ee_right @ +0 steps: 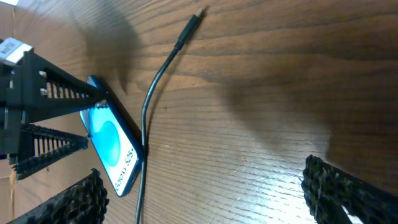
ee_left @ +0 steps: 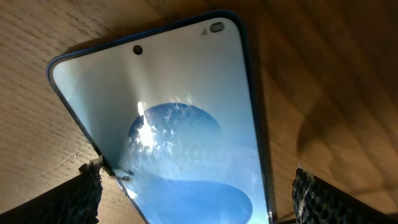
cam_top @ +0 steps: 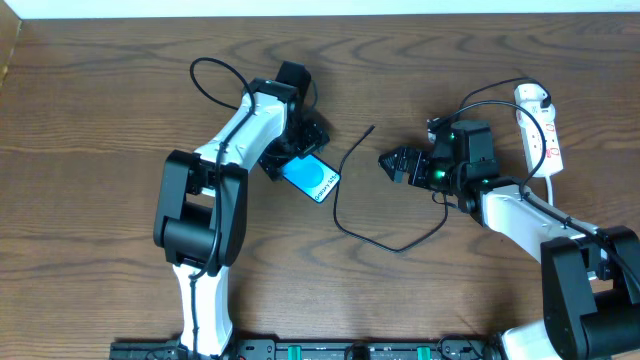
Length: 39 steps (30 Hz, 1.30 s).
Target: Plug charger to phone and switch on socket
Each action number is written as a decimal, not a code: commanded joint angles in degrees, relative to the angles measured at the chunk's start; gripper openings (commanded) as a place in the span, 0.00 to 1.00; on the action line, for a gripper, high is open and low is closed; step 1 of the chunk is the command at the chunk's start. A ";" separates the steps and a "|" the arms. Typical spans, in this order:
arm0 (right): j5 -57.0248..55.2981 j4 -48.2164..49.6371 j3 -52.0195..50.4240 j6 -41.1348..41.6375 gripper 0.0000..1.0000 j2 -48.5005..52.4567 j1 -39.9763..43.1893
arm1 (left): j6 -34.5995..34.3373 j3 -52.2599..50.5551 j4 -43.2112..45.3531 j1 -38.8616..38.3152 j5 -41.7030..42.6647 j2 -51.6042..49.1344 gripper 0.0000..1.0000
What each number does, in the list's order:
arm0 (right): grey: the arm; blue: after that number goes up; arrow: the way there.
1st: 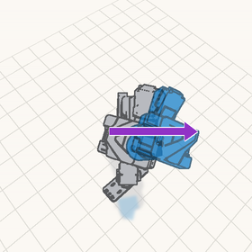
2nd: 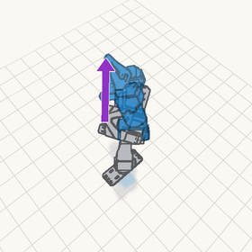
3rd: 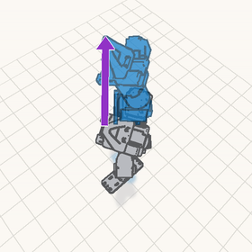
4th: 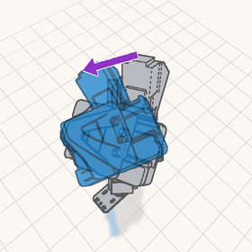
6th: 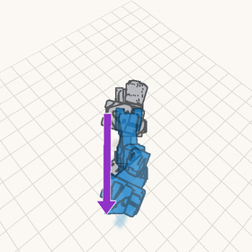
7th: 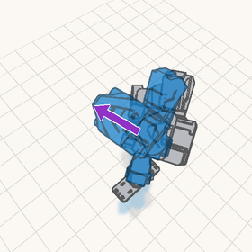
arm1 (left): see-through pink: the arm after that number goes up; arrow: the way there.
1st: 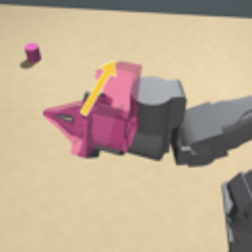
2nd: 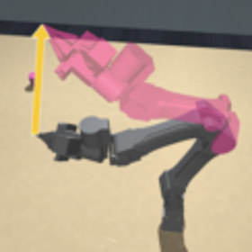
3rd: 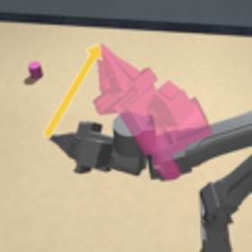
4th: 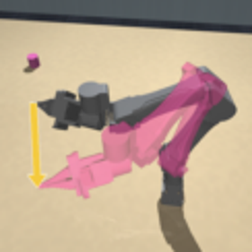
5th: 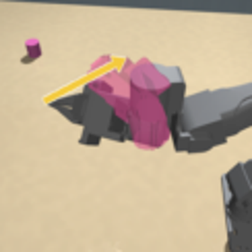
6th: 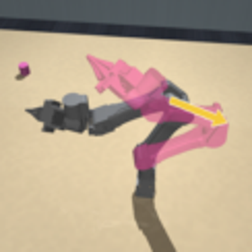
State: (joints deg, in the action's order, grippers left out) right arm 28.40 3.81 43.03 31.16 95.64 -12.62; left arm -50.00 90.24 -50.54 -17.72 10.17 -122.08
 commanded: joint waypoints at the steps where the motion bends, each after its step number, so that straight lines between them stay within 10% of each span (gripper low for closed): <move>1: -1.31 -0.63 0.35 -0.57 0.99 0.17 -0.24 | -1.38 -1.09 -0.13 0.00 -0.09 -3.06 0.96; 20: -1.53 -0.87 0.35 -0.57 0.99 0.17 -0.24 | -2.84 -4.90 1.46 -0.63 -0.22 -6.51 0.95; 39: -2.40 -0.87 0.35 -0.57 0.99 0.17 -0.22 | -2.58 -4.72 2.03 -0.48 -0.20 -6.43 0.70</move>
State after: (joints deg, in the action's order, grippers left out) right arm 26.85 2.96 43.03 31.16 95.64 -12.62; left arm -52.73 88.66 -49.58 -18.02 8.21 -123.63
